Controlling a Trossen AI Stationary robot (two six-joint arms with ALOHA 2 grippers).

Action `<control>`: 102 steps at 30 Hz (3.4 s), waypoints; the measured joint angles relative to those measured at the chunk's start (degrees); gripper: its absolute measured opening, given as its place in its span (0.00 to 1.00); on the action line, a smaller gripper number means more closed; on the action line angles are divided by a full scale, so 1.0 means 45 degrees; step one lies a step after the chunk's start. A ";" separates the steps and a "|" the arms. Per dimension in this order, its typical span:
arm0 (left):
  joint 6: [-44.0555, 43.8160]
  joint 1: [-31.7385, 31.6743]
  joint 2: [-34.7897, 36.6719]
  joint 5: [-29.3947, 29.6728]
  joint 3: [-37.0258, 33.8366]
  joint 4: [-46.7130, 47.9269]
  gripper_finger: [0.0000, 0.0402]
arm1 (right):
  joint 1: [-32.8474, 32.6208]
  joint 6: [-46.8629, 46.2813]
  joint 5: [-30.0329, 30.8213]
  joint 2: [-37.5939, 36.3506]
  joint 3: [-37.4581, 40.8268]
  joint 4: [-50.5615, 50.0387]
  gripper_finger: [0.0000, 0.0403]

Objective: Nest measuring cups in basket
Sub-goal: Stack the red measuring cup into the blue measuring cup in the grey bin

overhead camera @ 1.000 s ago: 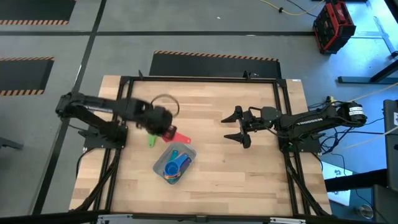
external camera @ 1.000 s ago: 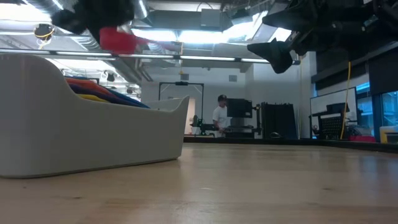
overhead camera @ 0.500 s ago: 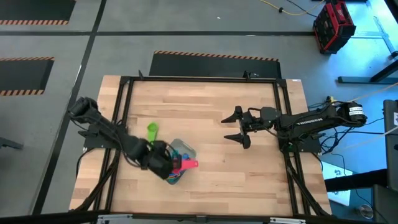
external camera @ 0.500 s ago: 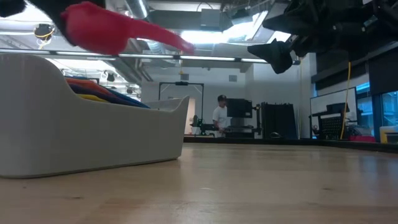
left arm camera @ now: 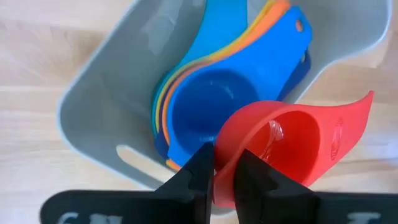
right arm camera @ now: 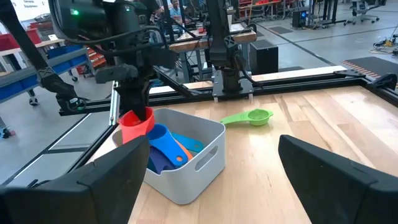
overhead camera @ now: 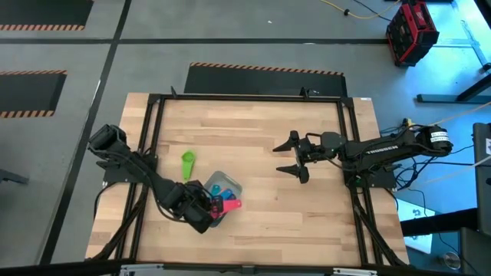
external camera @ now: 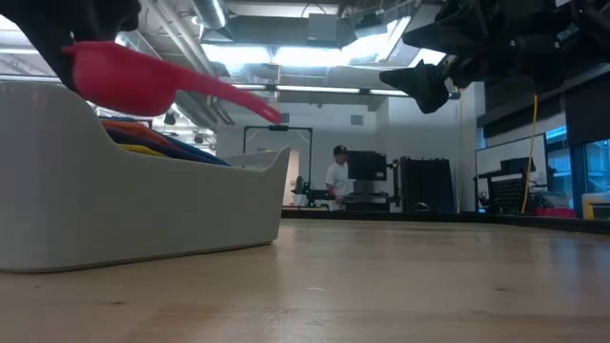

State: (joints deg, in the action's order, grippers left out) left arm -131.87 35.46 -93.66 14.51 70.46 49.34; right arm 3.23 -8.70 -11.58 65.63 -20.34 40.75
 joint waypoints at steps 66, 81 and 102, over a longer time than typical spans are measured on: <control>1.0657 -0.2195 -0.0965 -0.2873 0.1015 -0.4336 0.29 | -0.0370 -0.0002 -0.0001 0.0000 -0.0005 -0.0009 0.90; 1.3126 -0.3362 -0.2295 -0.4106 0.1001 -0.5250 0.29 | -0.0365 -0.0007 -0.0002 0.0000 -0.0005 -0.0251 0.90; 1.4722 -0.3099 -0.2295 -0.4257 0.1001 -0.4623 0.29 | -0.0368 0.0003 -0.0001 0.0000 -0.0005 -0.0563 0.90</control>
State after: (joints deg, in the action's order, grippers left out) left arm -65.62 21.52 -103.98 -4.64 74.96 28.54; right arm 1.57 -8.69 -11.59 65.63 -20.36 38.22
